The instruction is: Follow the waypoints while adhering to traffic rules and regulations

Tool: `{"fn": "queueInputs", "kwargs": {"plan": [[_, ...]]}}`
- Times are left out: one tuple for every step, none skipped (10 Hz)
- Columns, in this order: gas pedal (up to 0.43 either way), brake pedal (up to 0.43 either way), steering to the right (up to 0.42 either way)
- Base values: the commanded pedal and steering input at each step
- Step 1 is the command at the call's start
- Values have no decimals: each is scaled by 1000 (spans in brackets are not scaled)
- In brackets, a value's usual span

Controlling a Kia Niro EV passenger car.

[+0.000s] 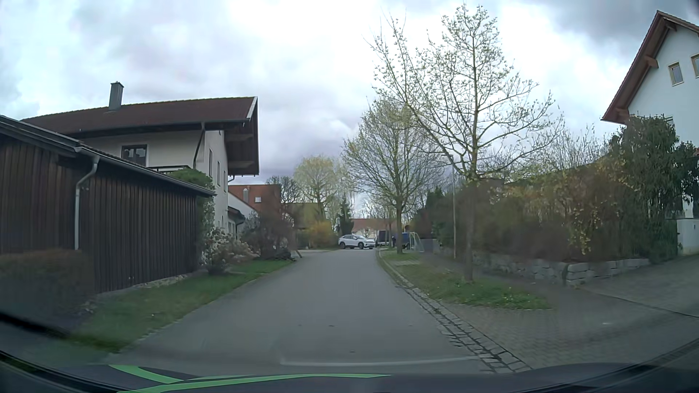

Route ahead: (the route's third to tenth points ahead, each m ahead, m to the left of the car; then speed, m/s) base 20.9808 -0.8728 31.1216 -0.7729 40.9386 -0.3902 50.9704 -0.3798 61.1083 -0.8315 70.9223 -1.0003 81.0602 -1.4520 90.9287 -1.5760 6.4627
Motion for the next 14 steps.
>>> {"fn": "queueInputs", "kwargs": {"plan": [[8,0,20],[20,0,19],[20,0,17],[20,0,13],[39,0,12],[39,0,12],[47,0,12],[47,0,12],[47,0,11],[39,0,11],[20,0,10],[8,0,9],[8,0,9],[0,0,8]]}}
